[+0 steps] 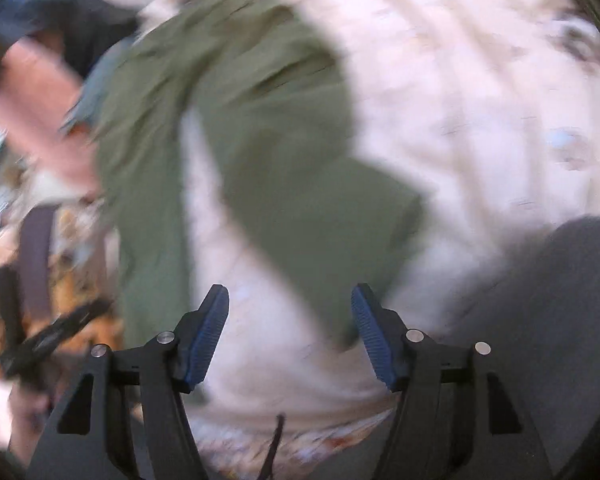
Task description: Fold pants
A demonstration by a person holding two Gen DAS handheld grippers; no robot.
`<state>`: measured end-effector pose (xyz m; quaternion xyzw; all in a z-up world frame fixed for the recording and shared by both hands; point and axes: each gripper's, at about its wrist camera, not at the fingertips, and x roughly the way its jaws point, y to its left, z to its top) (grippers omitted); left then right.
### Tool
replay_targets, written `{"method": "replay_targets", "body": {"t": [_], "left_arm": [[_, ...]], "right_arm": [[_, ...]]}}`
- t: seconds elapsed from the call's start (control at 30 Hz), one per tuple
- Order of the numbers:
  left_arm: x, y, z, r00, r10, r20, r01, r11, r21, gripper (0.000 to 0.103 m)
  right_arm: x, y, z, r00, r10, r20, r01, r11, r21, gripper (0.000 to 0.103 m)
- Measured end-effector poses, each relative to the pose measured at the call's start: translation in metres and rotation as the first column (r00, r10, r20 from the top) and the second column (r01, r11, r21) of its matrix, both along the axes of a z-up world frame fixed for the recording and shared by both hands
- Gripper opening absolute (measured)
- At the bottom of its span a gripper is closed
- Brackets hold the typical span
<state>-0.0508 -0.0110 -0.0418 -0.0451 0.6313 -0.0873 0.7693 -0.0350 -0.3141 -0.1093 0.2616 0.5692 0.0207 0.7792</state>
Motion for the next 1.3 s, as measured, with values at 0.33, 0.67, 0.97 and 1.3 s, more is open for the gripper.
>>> {"method": "replay_targets", "body": {"t": [0.33, 0.67, 0.97, 1.3], "left_arm": [[-0.009, -0.033, -0.010, 0.999, -0.022, -0.026, 0.020, 0.998, -0.059, 0.073], [-0.007, -0.020, -0.026, 0.998, 0.033, -0.053, -0.034, 0.999, -0.024, 0.073], [-0.007, -0.032, -0.048, 0.994, 0.028, -0.105, -0.032, 0.999, -0.031, 0.073], [-0.016, -0.041, -0.046, 0.997, 0.001, -0.074, -0.001, 1.000, -0.003, 0.073]], "right_arm": [[0.002, 0.004, -0.043, 0.994, 0.022, -0.107, -0.011, 0.994, 0.110, 0.002], [-0.041, 0.046, -0.006, 0.997, 0.060, -0.053, -0.033, 0.908, 0.417, 0.038], [-0.040, 0.041, -0.018, 0.973, 0.196, -0.123, -0.152, 0.942, 0.299, 0.071], [0.068, -0.008, -0.041, 0.979, 0.159, -0.131, -0.151, 0.986, 0.068, 0.060]]}}
